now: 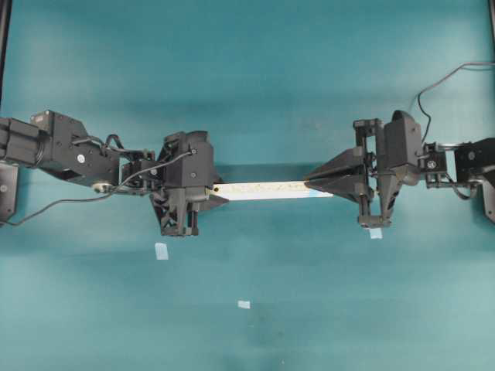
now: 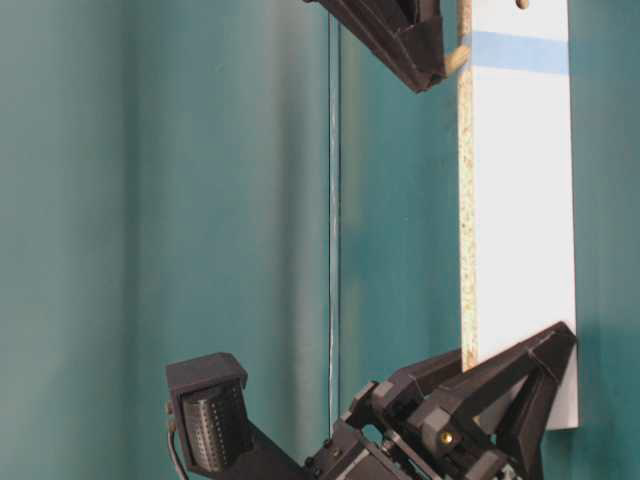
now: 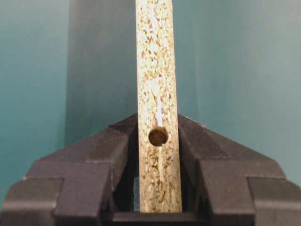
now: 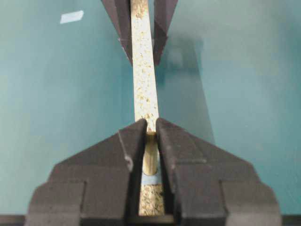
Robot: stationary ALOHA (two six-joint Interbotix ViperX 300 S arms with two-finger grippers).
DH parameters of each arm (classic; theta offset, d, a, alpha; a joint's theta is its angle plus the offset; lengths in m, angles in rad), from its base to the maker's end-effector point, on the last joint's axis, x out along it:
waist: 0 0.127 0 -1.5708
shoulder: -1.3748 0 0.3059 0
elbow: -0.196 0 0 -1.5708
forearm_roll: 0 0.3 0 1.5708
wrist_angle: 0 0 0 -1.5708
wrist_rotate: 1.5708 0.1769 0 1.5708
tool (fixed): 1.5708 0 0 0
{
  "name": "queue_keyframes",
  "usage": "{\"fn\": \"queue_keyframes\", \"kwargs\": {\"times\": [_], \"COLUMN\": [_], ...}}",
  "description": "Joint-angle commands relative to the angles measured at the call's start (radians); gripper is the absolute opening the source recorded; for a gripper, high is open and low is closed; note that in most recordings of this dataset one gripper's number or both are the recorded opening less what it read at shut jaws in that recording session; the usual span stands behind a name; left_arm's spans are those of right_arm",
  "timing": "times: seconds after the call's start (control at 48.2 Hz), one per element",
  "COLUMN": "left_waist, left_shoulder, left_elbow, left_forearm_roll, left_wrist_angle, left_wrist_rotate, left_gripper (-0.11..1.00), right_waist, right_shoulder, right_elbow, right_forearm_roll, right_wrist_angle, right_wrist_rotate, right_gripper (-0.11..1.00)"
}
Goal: Insert the rod into the hole on the wooden board.
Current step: 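Push the peg down into the hole with the right gripper, then open the right gripper to release the peg in the hole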
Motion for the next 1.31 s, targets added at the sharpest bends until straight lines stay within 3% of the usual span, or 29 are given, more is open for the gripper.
{"fn": "queue_keyframes", "kwargs": {"times": [0.0, 0.249, 0.58, 0.912, 1.285], "left_waist": [-0.012, -0.011, -0.011, -0.011, -0.011], "left_shoulder": [-0.015, -0.017, -0.015, -0.015, -0.015], "left_elbow": [-0.006, -0.006, -0.005, -0.006, -0.006], "left_forearm_roll": [0.0, 0.0, 0.0, 0.0, 0.0], "left_wrist_angle": [0.003, 0.011, 0.012, 0.014, 0.014], "left_wrist_rotate": [-0.008, -0.009, -0.009, -0.008, -0.009], "left_gripper": [0.32, 0.32, 0.32, 0.32, 0.32], "right_waist": [0.002, 0.002, 0.002, 0.002, 0.018], "right_shoulder": [-0.009, -0.032, -0.1, -0.098, -0.1], "right_elbow": [0.002, 0.015, 0.038, 0.026, 0.0], "right_forearm_roll": [0.005, 0.003, -0.003, -0.011, -0.025], "right_wrist_angle": [-0.002, 0.012, 0.135, 0.144, 0.253], "right_wrist_rotate": [0.002, 0.009, 0.008, 0.006, 0.008], "right_gripper": [0.12, 0.12, 0.12, 0.12, 0.12]}}
